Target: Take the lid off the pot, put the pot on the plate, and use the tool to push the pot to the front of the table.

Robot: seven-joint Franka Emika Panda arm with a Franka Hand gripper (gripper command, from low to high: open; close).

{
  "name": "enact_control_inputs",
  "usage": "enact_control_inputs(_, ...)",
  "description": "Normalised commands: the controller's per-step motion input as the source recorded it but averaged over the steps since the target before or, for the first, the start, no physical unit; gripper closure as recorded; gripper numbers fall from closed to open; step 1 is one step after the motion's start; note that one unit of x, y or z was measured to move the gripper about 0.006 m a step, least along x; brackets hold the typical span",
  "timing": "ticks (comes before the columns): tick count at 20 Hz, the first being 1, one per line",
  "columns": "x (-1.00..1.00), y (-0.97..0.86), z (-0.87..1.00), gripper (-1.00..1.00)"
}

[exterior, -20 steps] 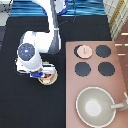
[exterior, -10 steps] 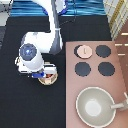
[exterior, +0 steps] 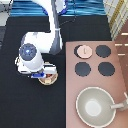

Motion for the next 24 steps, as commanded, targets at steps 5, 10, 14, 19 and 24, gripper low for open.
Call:
enact_control_inputs(5,-0.42,-0.05,0.86,-1.00)
enact_control_inputs(10,-0.55,-0.38,0.70,-1.00)
enact_control_inputs(14,-0.54,-0.40,0.52,-1.00)
enact_control_inputs(19,-0.55,-0.53,0.18,-1.00)
enact_control_inputs(24,-0.55,-0.73,0.00,-1.00)
